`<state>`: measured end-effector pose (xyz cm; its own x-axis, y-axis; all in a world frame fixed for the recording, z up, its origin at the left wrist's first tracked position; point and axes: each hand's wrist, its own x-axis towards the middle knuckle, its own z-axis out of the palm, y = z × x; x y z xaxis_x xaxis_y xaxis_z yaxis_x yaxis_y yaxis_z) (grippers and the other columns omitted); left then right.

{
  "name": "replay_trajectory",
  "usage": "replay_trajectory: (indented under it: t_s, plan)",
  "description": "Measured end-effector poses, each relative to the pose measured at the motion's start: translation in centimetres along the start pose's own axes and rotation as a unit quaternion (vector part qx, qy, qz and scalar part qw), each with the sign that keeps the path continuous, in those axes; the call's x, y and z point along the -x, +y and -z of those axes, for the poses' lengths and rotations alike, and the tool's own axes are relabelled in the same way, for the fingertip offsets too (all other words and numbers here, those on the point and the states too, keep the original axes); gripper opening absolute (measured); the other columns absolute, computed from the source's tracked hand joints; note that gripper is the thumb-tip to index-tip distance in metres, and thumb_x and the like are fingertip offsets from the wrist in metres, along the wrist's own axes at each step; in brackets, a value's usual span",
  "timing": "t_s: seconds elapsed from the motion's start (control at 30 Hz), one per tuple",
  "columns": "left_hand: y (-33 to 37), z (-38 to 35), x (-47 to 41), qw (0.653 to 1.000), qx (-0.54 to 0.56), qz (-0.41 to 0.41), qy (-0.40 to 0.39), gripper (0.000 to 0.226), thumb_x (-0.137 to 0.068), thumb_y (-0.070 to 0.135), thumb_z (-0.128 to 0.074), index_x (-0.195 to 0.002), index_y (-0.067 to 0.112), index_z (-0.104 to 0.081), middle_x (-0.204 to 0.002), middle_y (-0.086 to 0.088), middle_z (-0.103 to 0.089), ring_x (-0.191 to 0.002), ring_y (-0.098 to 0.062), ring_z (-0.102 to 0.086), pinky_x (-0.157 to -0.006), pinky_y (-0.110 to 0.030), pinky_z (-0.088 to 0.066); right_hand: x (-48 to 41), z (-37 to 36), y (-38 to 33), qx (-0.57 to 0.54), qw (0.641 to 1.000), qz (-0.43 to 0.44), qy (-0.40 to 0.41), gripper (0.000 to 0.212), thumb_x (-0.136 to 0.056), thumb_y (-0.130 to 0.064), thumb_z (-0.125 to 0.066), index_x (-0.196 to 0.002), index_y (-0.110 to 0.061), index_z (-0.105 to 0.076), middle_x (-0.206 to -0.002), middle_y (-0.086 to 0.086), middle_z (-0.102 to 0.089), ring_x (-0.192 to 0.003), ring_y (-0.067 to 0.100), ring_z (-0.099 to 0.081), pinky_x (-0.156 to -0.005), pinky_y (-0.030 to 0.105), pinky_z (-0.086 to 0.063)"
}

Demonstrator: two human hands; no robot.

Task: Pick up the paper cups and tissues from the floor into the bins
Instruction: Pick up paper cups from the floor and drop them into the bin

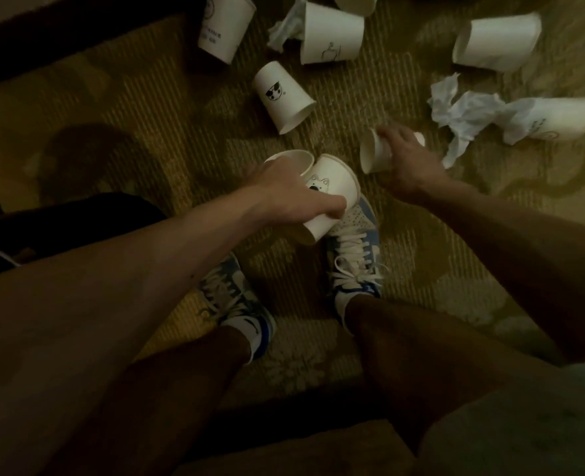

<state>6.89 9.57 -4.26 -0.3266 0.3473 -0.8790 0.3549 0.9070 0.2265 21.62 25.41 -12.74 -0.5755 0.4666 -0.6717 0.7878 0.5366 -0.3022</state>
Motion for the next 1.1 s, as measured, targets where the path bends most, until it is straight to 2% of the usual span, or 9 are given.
replay_trajectory:
  t_s: [0.2, 0.3, 0.37, 0.47, 0.6, 0.73, 0.8, 0.93, 1.1]
  plan:
    - [-2.1, 0.5, -0.3, 0.998, 0.053, 0.009, -0.016, 0.095, -0.051, 0.07, -0.074, -0.128, 0.018, -0.056, -0.127, -0.003, -0.057, -0.114, -0.025, -0.054, -0.081, -0.033, -0.047, -1.4, -2.3, -0.2, 0.098, 0.994, -0.05, 0.005, 0.084, -0.076, -0.046, -0.076, -0.14, -0.01, -0.034, -0.137, 0.016, -0.042, -0.112, 0.041, -0.053, -0.084, 0.049, -0.047]
    - [-3.7, 1.2, -0.1, 0.996, 0.09, 0.022, -0.007, 0.095, -0.055, 0.068, -0.077, -0.133, 0.019, -0.053, -0.131, -0.003, -0.056, -0.115, -0.025, -0.055, -0.088, -0.035, -0.05, -1.1, -2.1, -2.0, -0.077, 0.986, -0.139, -0.055, 0.078, -0.072, -0.061, -0.073, -0.126, -0.009, -0.051, -0.112, 0.009, -0.059, -0.094, 0.026, -0.061, -0.064, 0.032, -0.052]
    - [-4.5, 1.6, 0.3, 0.993, 0.118, 0.032, 0.004, 0.096, -0.057, 0.066, -0.078, -0.137, 0.021, -0.05, -0.132, -0.003, -0.054, -0.114, -0.025, -0.055, -0.09, -0.035, -0.049, -0.3, -1.2, -3.4, -0.277, 0.94, -0.176, -0.09, 0.063, -0.076, -0.058, -0.071, -0.117, -0.011, -0.058, -0.1, 0.002, -0.066, -0.083, 0.017, -0.064, -0.055, 0.023, -0.05]
    - [-5.6, 2.1, 1.9, 0.981, 0.187, 0.044, 0.006, 0.096, -0.06, 0.061, -0.08, -0.141, 0.022, -0.046, -0.131, -0.003, -0.054, -0.111, -0.024, -0.056, -0.092, -0.038, -0.051, 1.8, 1.3, -5.4, -0.482, 0.837, -0.186, -0.181, 0.058, -0.08, -0.062, -0.061, -0.118, -0.018, -0.056, -0.111, 0.006, -0.067, -0.095, 0.019, -0.065, -0.074, 0.028, -0.053]
    - [-6.9, 2.8, 5.5, 0.965, 0.258, 0.045, 0.024, 0.097, -0.064, 0.058, -0.08, -0.146, 0.024, -0.041, -0.128, -0.001, -0.055, -0.099, -0.015, -0.057, -0.068, -0.026, -0.046, 5.7, 5.0, -8.7, -0.584, 0.74, -0.102, -0.317, 0.073, -0.077, -0.065, -0.053, -0.13, -0.014, -0.054, -0.106, 0.008, -0.067, -0.073, 0.015, -0.062, -0.051, 0.02, -0.044]
    - [-7.8, 4.6, 10.7, 0.943, 0.331, 0.018, 0.029, 0.097, -0.068, 0.054, -0.079, -0.15, 0.03, -0.034, -0.122, 0.003, -0.058, -0.086, -0.007, -0.062, -0.044, -0.014, -0.047, 9.2, 8.4, -13.3, -0.54, 0.755, -0.031, -0.37, 0.079, -0.077, -0.066, -0.05, -0.134, -0.011, -0.05, -0.095, 0.008, -0.066, -0.065, 0.015, -0.059, -0.048, 0.021, -0.044]
    - [-9.1, 5.9, 14.1, 0.929, 0.367, 0.009, 0.051, 0.086, -0.067, 0.058, -0.078, -0.142, 0.031, -0.047, -0.116, 0.008, -0.064, -0.082, -0.003, -0.065, -0.048, -0.014, -0.048, 10.5, 10.3, -16.9, -0.524, 0.772, -0.014, -0.359, 0.079, -0.076, -0.066, -0.051, -0.135, -0.013, -0.05, -0.098, 0.008, -0.068, -0.073, 0.017, -0.065, -0.055, 0.025, -0.05]
    - [-14.4, 7.2, 20.8, 0.911, 0.376, -0.014, 0.172, 0.049, -0.075, 0.073, -0.063, -0.085, 0.026, -0.073, -0.07, 0.017, -0.071, -0.059, 0.007, -0.064, -0.049, -0.015, -0.046, 14.2, 12.0, -25.6, -0.523, 0.769, 0.061, -0.362, 0.071, -0.076, -0.06, -0.051, -0.129, -0.013, -0.052, -0.094, 0.003, -0.07, -0.079, 0.016, -0.067, -0.063, 0.026, -0.054]
    - [-22.7, 7.0, 25.7, 0.875, 0.322, 0.036, 0.361, 0.041, -0.101, 0.058, -0.031, -0.096, 0.031, -0.06, -0.081, 0.016, -0.057, -0.077, -0.002, -0.055, -0.067, -0.028, -0.043, 17.9, 10.2, -32.3, -0.521, 0.775, 0.084, -0.349, 0.059, -0.078, -0.057, -0.053, -0.122, -0.017, -0.055, -0.086, 0.001, -0.073, -0.08, 0.016, -0.069, -0.071, 0.029, -0.054]
